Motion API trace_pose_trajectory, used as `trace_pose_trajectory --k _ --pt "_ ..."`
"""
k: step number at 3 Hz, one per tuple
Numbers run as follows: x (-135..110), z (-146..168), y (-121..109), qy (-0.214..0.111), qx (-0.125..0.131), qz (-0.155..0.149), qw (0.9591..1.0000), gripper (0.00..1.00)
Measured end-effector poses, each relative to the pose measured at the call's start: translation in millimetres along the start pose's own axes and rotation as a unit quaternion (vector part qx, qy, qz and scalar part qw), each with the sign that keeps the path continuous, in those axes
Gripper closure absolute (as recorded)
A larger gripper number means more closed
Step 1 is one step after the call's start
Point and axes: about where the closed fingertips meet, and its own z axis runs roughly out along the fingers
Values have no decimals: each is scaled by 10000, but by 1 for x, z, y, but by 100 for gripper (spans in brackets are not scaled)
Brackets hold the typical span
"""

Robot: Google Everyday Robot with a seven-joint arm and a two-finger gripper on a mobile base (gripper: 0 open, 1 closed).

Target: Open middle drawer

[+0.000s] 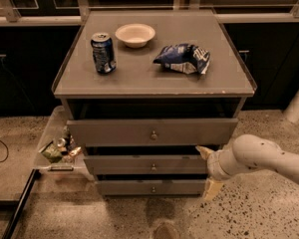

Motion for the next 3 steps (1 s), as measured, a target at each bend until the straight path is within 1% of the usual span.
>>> trace_pose_trajectory --k 1,2,3 --pt "15 30 -6 302 127 -85 9994 0" --pt "21 50 -18 414 332 -247 9983 0" --pt "20 50 -20 413 367 -259 9981 0"
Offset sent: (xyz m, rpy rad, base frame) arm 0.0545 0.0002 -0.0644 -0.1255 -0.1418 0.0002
